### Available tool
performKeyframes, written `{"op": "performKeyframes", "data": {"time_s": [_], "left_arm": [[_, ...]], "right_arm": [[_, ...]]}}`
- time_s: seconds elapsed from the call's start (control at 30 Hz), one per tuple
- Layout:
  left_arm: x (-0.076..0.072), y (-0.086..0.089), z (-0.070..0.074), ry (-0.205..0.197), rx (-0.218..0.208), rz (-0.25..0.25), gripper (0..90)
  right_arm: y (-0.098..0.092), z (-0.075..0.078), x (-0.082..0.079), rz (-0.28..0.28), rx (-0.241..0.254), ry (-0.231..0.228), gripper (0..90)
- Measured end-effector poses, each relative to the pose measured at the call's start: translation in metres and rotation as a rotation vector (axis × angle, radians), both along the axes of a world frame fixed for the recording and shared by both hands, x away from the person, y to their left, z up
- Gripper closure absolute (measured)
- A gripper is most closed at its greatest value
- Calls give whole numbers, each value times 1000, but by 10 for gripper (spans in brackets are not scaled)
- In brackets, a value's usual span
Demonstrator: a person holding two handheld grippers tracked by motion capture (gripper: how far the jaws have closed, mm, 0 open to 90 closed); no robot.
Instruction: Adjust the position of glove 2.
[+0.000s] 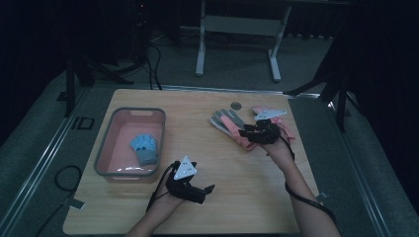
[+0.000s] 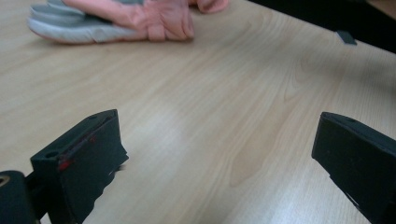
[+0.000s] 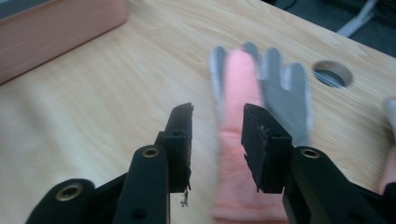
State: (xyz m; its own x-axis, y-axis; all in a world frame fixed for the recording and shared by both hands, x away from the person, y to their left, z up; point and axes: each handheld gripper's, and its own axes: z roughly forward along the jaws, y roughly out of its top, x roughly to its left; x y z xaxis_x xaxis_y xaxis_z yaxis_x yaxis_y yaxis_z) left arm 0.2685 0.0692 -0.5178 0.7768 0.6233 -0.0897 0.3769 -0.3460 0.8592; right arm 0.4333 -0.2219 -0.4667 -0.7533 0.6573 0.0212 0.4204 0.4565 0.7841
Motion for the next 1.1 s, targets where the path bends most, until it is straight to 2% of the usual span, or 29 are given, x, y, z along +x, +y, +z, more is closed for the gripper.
{"op": "performKeyframes", "data": {"time_s": [0.07,0.17,0.3,0.43,0.57,0.63,0.67,0.8,0.9,1.0,1.1], "left_arm": [[-2,-2,-7,10,-13,-11,21],[-6,-4,-15,5,-29,-9,21],[-8,-3,-21,1,-47,12,20],[-10,-1,-24,-2,-54,34,20],[-12,3,-25,-11,-64,34,20],[-13,5,-25,-16,-67,30,20],[-13,6,-25,-23,-62,33,20],[-14,8,-27,-29,-47,28,20],[-14,9,-27,-28,-59,26,21],[-15,9,-27,-37,-67,23,20],[-15,7,-28,-44,-53,26,20]], "right_arm": [[-7,-3,12,-32,1,7,641],[-11,-7,27,-61,-13,11,643],[-10,-9,40,-71,-26,13,647],[-3,-21,61,-66,-49,34,622],[5,-32,76,-72,-102,67,632],[10,-39,82,-69,-156,67,615],[12,-42,84,-57,-157,81,610],[17,-57,90,-54,-201,96,644],[17,-60,90,-60,-210,95,697],[19,-61,88,-56,-230,83,798],[22,-61,85,-93,-224,83,863]]}}
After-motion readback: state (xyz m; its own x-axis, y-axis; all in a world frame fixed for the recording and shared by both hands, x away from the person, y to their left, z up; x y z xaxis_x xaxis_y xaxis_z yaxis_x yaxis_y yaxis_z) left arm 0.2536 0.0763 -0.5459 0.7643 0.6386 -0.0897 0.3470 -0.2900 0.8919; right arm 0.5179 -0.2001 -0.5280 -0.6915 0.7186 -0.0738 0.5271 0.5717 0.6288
